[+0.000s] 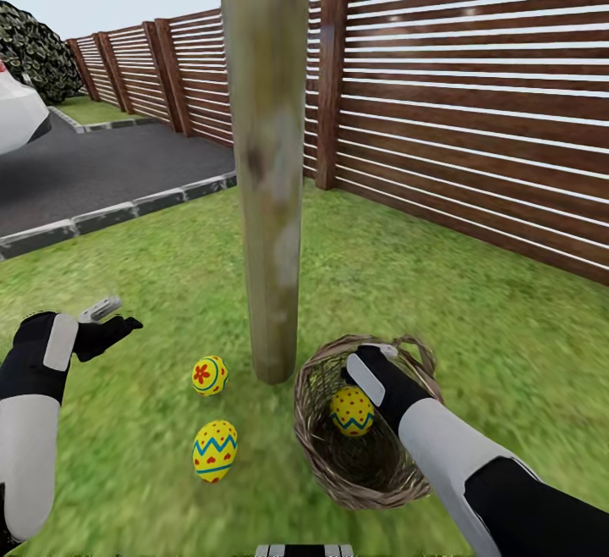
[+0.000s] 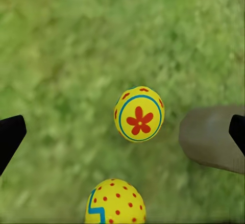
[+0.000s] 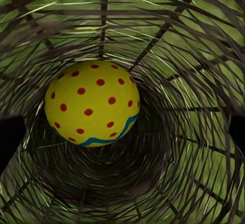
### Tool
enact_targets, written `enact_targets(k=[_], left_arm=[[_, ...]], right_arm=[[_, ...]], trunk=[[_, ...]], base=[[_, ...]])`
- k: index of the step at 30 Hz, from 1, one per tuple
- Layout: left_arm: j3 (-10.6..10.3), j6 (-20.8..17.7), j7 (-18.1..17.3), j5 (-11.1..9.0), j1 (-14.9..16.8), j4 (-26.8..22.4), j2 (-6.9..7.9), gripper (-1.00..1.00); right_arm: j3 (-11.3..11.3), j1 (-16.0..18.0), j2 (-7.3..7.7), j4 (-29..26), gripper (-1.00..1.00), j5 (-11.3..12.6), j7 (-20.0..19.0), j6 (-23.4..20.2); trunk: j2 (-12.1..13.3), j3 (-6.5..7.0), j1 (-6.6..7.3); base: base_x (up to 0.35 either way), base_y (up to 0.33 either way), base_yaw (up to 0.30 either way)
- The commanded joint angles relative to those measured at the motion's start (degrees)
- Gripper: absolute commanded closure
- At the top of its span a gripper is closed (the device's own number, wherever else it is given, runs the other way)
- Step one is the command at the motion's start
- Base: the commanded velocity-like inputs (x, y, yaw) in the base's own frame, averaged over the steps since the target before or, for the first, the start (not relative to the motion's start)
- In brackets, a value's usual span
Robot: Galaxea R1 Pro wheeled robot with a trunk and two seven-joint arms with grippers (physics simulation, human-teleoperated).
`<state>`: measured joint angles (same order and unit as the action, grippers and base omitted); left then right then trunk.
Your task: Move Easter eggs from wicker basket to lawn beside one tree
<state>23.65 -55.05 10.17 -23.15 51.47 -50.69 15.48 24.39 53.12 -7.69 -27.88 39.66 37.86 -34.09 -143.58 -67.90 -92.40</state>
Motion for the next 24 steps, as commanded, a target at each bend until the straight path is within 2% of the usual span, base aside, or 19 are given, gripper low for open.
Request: enact_targets(k=[1,7,22,24], left_arm=[[0.04,0.15,0.50,-0.49,0.04,0.16,-0.01,-1.00],[0.05,1.41,0.47,0.07,0.04,0.84,-0.01,-1.00],[-0.18,1.20,0.30,-0.04,0.04,0.94,0.07,-1.00],[-0.18,1.19,0.30,-0.03,0.04,0.94,0.08,-1.00]], right_arm=[[0.40,0.05,0.05,-0.05,-1.00,0.50,0.46,-0.19],[0.48,0.05,-0.02,0.01,-1.00,0.58,0.46,-0.19],[0.93,0.05,-0.19,-0.25,-1.00,0.53,0.38,-0.40],[0.97,0.05,-0.20,-0.58,-1.00,0.49,0.38,-0.50]], trunk=[[-0.04,-0.28,-0.01],[-0.12,-1.61,-0.17],[-0.32,-4.93,-0.55],[-0.32,-4.93,-0.55]], base=[[0.000,0.000,0.000],[0.000,0.000,0.000],[0.000,0.000,0.000],[0.000,0.000,0.000]])
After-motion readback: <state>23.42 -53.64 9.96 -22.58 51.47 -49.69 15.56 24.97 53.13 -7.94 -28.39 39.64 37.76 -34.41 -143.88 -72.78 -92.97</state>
